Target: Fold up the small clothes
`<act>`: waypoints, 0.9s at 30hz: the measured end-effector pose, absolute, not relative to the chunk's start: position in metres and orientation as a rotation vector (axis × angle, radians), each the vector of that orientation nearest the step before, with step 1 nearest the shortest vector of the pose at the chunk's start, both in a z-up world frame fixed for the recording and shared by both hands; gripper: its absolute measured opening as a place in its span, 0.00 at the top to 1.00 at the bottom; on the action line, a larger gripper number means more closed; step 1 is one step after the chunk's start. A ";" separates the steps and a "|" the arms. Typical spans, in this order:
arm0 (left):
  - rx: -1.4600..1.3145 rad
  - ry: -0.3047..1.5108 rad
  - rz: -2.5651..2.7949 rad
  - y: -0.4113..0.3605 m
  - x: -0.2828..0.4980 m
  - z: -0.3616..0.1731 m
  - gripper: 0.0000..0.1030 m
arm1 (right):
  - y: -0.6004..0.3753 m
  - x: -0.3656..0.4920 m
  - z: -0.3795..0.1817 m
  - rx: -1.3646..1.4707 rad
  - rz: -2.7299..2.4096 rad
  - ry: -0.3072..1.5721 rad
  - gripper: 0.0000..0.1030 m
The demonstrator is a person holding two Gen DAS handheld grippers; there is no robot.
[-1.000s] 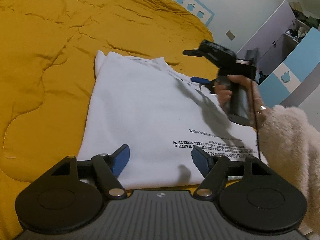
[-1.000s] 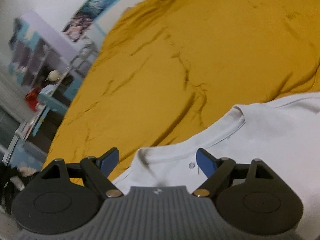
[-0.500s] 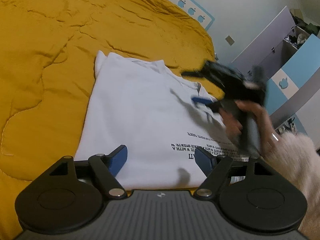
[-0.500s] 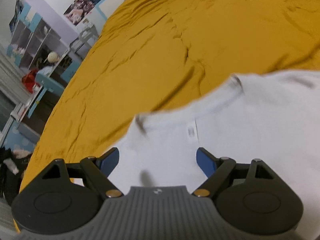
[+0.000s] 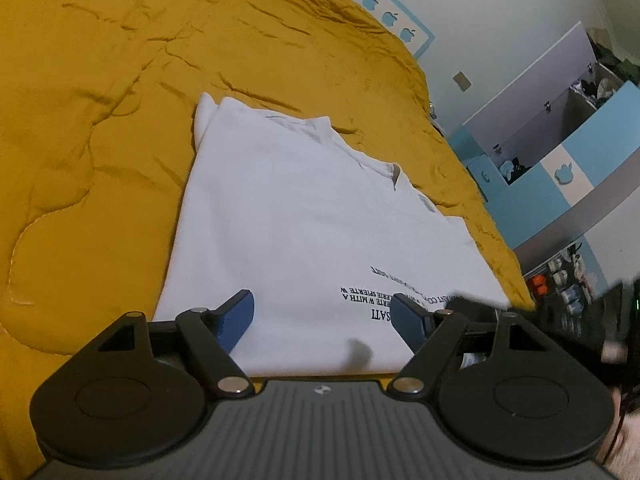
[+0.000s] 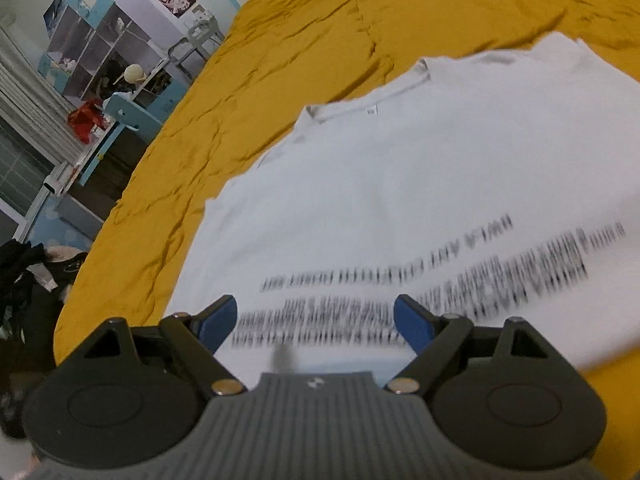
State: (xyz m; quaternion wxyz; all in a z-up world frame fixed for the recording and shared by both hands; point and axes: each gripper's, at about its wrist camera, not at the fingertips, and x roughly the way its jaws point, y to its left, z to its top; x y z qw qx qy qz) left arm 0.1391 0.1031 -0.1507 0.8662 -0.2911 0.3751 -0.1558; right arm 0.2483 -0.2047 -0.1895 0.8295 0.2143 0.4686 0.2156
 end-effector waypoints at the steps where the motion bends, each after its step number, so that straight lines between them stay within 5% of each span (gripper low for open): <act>1: -0.611 0.782 -0.327 0.103 0.139 -0.152 0.12 | -0.207 0.242 -0.192 0.468 0.447 1.002 0.21; 8: -0.567 0.779 -0.339 0.099 0.137 -0.152 0.12 | -0.221 0.228 -0.211 0.587 0.431 0.970 0.21; 12: -0.655 0.785 -0.316 0.116 0.138 -0.140 0.25 | -0.206 0.229 -0.195 0.462 0.441 0.956 0.21; 16: -0.583 0.752 -0.256 0.138 0.143 -0.117 0.25 | -0.186 0.220 -0.173 0.354 0.480 0.936 0.21; 27: -0.563 0.912 -0.276 0.178 0.208 -0.121 0.20 | -0.045 0.160 -0.167 -0.408 0.639 0.679 0.29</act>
